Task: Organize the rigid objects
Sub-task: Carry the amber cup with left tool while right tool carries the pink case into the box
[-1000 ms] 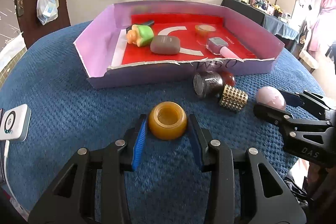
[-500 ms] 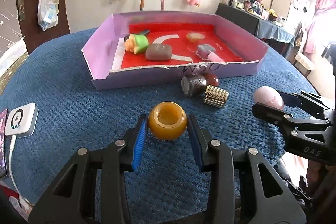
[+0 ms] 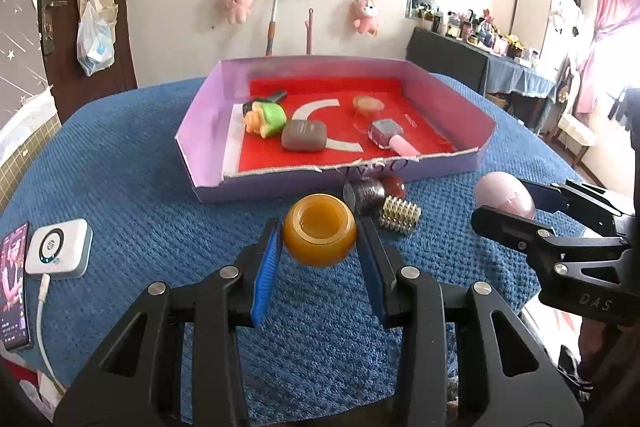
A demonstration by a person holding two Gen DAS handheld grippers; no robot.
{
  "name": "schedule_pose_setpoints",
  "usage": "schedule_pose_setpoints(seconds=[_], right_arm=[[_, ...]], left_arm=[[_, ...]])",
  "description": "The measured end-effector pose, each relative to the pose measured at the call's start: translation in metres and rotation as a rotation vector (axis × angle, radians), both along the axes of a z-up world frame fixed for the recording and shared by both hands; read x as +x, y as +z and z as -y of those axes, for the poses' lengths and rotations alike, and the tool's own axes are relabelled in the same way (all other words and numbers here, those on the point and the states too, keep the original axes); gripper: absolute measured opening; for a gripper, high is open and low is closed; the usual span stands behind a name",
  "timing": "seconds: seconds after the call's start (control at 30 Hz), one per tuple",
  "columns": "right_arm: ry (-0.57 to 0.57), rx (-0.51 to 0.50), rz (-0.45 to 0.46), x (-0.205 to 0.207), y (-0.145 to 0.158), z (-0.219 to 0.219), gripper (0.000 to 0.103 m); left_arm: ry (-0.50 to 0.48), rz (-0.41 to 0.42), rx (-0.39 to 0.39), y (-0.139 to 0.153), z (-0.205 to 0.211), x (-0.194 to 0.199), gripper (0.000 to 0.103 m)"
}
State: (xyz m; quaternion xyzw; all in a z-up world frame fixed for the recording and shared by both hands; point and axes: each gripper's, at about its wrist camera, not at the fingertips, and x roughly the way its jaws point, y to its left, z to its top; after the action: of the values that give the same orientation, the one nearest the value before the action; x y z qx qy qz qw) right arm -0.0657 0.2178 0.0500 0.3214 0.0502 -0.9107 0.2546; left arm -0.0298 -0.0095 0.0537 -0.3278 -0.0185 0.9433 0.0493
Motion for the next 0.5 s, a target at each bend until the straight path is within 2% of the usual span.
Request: schedule_pose_setpoints(seconds=[0.5], right_arm=[[0.034,-0.007,-0.007,-0.016,0.007,0.013,0.057]], left_arm=[[-0.004,-0.028,0.009,0.011,0.006,-0.016,0.036]])
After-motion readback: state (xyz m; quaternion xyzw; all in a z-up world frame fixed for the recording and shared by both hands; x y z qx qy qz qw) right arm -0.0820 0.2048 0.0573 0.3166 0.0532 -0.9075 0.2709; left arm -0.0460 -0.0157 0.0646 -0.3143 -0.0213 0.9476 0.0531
